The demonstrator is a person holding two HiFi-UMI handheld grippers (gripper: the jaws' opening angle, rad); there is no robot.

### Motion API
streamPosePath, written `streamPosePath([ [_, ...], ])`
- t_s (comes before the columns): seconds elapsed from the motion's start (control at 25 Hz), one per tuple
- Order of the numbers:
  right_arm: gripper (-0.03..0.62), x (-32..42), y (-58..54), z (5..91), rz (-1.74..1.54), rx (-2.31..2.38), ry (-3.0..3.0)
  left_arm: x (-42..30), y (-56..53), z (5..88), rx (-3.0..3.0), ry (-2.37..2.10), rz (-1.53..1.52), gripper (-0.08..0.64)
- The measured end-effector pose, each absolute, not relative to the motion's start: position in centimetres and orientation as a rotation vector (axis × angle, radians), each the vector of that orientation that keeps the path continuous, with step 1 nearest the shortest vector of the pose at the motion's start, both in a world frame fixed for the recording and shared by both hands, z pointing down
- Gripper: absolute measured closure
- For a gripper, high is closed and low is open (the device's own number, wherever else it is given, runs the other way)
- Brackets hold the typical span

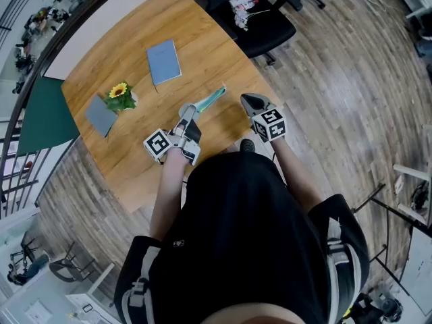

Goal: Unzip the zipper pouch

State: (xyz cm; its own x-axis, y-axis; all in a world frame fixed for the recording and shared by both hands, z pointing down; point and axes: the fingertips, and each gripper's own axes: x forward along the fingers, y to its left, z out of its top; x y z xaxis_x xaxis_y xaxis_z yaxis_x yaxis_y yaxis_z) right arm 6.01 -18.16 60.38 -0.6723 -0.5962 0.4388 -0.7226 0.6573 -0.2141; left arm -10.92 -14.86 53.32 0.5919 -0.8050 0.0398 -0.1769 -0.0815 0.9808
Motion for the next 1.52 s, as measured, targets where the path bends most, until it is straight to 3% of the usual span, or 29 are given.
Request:
streamPosePath([
  [1.52, 0.591, 6.8, -16.5, 62.0, 0.592, 1.043, -2.501, -13.8, -15.4, 52.9, 1.577, -0.904, -0.674, 0.558],
])
